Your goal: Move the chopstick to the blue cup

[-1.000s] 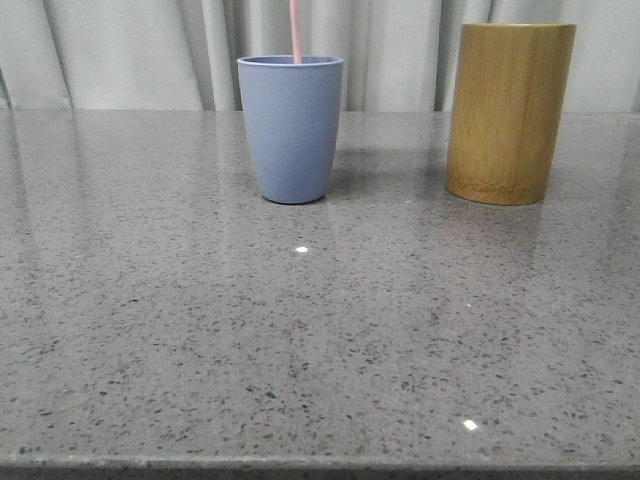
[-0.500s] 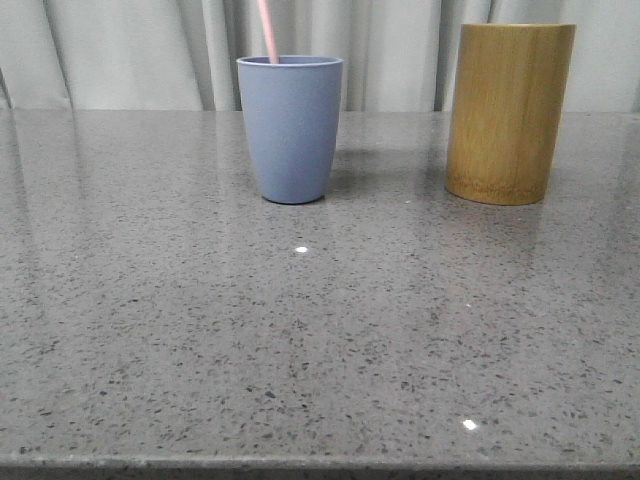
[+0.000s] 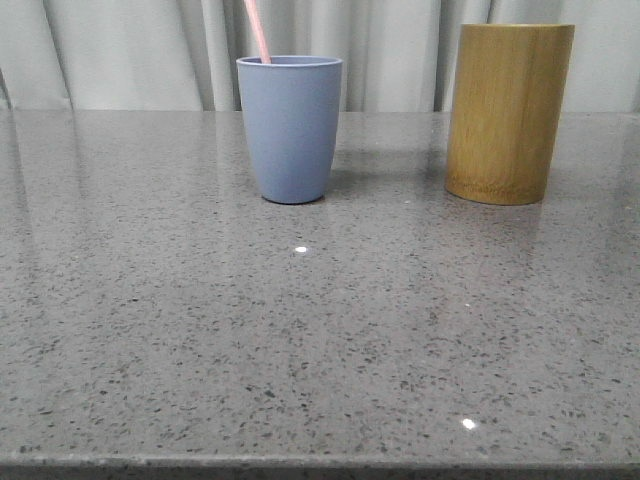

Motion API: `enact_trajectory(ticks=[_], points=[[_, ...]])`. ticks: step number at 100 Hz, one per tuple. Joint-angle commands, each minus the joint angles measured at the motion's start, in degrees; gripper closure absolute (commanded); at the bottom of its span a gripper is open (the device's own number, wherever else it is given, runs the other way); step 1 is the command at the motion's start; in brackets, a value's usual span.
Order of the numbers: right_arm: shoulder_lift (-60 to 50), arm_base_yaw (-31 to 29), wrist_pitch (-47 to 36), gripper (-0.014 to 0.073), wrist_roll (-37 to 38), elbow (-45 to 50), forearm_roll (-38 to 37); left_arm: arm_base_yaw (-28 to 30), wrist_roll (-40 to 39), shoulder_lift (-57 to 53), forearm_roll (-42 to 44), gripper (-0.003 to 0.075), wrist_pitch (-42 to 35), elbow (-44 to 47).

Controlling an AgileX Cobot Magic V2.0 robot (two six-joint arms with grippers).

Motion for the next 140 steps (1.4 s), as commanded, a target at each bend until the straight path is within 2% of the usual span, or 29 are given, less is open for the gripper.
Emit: enact_trajectory(ticks=[1, 15, 34, 72, 102, 114, 125, 140], points=[[-4.94, -1.93, -1.29, 0.0407, -0.66, -1.6, -1.2, 0.09, -0.43, 0.06, 1.01, 0.0319, -4.42, -1.4], [-8.09, -5.26, 0.45, 0.0407, -0.66, -0.36, -1.22, 0.09, -0.53, 0.06, 1.28, 0.0319, -4.52, -1.4], [-14.43, -10.13, -0.31, 0.0407, -0.66, 6.03, -1.27, 0.09, -0.87, 0.06, 1.28, 0.032, -4.52, -1.4], [-30.03, -18.19, -6.09, 0.0407, -0.66, 27.99, -1.33, 0.09, -1.64, 0.06, 1.28, 0.032, -5.37, -1.4], [-44.49, -20.62, -9.66, 0.0408, -0.61, 44.27, -1.33, 0.09, -2.22, 0.06, 1.28, 0.032, -6.23, -1.4], [-50.53, -20.87, -11.12, 0.0412, -0.61, 49.61, -1.33, 0.09, -2.22, 0.06, 1.28, 0.0356, -6.23, -1.4], [-55.97, -20.87, -11.36, 0.0483, -0.61, 53.36, -1.46, 0.09, -2.22, 0.06, 1.28, 0.0439, -6.23, -1.4], [-62.8, -20.87, -11.54, 0.0678, -0.61, 57.89, -1.46, 0.09, -2.22, -0.3, 1.28, 0.0563, -6.23, -1.4]])
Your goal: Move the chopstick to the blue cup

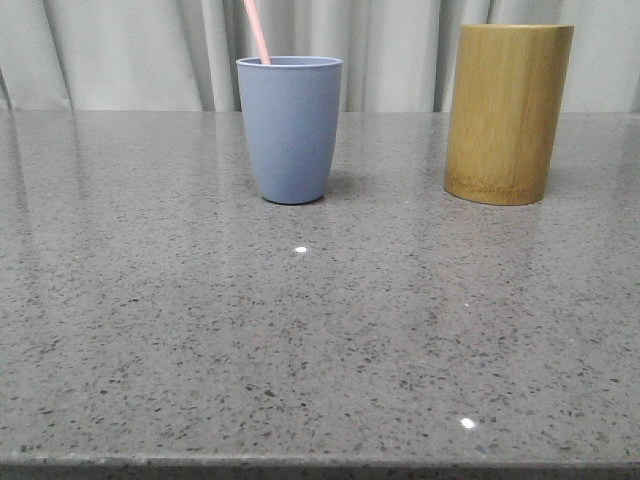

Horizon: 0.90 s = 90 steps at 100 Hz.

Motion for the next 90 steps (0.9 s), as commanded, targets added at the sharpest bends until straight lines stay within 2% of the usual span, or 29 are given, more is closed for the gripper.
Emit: enact_trajectory(ticks=[1, 4, 26, 56, 90], points=[[-4.32, -0.42, -5.18, 0.0678, -0.52, 0.87, -0.58, 0.09, -0.65, -0.26, 0.38, 0.0574, -4.59, -1.34], [-5.49, -0.42, -5.18, 0.0706, -0.52, 1.73, -0.58, 0.09, -0.65, -0.52, 0.38, 0.0596, -4.59, -1.34], [-13.15, -0.42, -5.3, 0.069, -0.52, 7.56, -0.58, 0.09, -0.65, -3.07, 0.38, 0.0739, -4.74, -1.12], [-23.87, -0.42, -5.6, 0.069, -0.52, 15.38, -0.58, 0.09, -0.65, -10.6, 0.38, 0.0739, -8.84, 4.79], [-27.23, -0.42, -5.33, 0.069, -0.52, 15.93, -0.58, 0.09, -0.65, -13.16, 0.38, 0.0739, -9.16, 5.68]])
